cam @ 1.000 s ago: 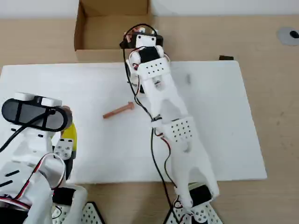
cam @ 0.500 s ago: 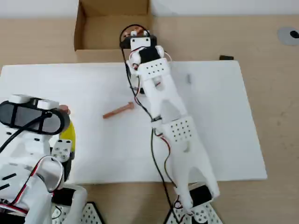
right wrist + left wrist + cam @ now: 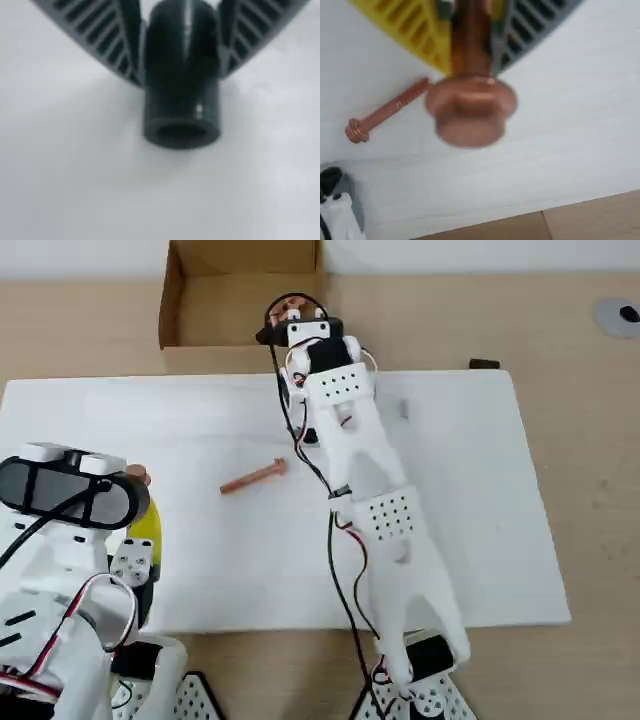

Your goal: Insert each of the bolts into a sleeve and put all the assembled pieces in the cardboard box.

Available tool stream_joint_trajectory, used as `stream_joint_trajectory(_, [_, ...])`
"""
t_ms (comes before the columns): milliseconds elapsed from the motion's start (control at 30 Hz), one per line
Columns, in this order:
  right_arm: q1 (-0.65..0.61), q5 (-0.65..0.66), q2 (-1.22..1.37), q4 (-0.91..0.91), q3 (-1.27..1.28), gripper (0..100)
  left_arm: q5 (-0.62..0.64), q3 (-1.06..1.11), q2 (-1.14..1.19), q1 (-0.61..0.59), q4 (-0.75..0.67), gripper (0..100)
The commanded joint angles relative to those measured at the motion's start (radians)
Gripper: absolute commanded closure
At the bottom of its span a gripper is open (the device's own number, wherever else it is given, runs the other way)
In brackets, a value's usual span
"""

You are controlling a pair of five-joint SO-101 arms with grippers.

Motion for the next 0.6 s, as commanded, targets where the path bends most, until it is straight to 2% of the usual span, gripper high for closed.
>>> stream_joint_trajectory(0, [0.031,0.008,-0.033,0.015,-0.223,98.8,-0.003,-0.041,0.001,0.008,-0.002,99])
stream_joint_trajectory(67, [0.03,0.009,-0.074,0.014,-0.325,98.8,0.005,-0.028,0.002,0.008,-0.009,99])
stream_joint_trajectory(200, [0.015,0.009,-0.274,0.015,-0.295,98.8,0.06,-0.009,-0.004,0.008,-0.066,99])
stream_joint_trajectory(400, [0.008,0.008,-0.598,0.015,-0.288,98.8,0.068,-0.005,-0.004,0.006,-0.104,99])
stream_joint_trajectory(567, [0.008,0.018,-0.866,0.017,-0.248,98.9,0.068,0.048,-0.004,0.006,-0.212,99])
